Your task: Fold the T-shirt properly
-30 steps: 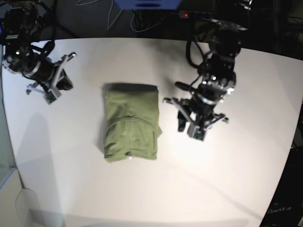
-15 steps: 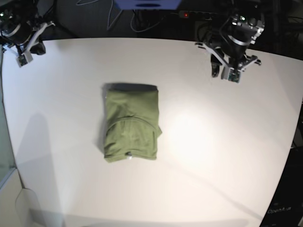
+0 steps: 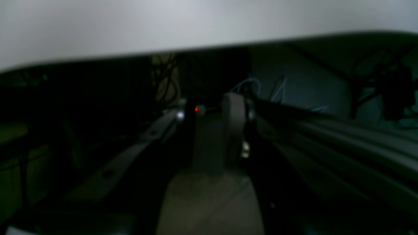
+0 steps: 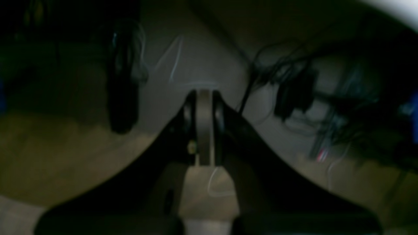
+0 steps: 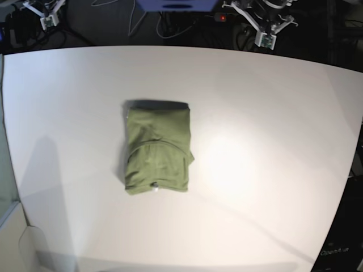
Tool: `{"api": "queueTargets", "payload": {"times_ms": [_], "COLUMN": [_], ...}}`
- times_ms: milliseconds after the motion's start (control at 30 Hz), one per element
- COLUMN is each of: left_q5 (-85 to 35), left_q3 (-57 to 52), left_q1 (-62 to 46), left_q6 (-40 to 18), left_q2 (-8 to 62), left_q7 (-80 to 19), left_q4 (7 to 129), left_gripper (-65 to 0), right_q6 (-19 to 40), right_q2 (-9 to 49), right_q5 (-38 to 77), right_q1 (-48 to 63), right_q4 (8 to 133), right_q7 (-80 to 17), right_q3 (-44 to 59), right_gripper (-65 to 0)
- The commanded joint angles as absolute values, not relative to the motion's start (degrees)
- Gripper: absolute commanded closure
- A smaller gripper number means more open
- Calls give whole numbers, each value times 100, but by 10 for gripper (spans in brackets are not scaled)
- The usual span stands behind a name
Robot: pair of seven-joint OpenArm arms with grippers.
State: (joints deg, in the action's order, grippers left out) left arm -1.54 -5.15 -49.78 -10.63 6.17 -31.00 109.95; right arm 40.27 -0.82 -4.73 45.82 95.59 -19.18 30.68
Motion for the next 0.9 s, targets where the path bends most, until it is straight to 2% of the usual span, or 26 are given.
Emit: {"api": "queueTargets", "payload": {"times_ms": [0,100,267,500,633,767,833,867], "left_q5": [-171,-171,-163,-127,-119,-163,-163,-171], "left_q3": [-541,-532,-532,-532,-532,-567,-567,-576], "left_q1": [-5042,-4971,-4435,-3319,-2422,-1200,-681,-479], "left_q6": [-1051,-1051,-1051,-1051,-1051,-1024,-989,-971], "left_q2": [620,541,409,303,303,312,312,312], "left_q7": [-2818,-1771,-989,145,646,1218,1508,1657], "left_q4": [10765,9771,8004,5218,3345,980,40,0], "left_gripper": [-142,-142,-142,-142,-142,-142,-142,-142], "right_q6": [4000,4000,4000,4000,2308,699,330,259], "right_q2": [-127,-189,-127,585,971,971,884,857], "right_q5": [-664,-1332,-2000,-3371,-4251,-4831,-4866,-4866], "right_q1": [4418,3899,3020,1798,1182,927,796,725], "right_q4": [9253,7899,5719,1859,57,0,0,0], "right_q7": [-1622,-963,66,2273,3231,3134,3046,2958], "right_q3": [3108,3143,3776,4127,4119,4127,4127,4127], "right_gripper": [0,0,0,0,0,0,0,0]}}
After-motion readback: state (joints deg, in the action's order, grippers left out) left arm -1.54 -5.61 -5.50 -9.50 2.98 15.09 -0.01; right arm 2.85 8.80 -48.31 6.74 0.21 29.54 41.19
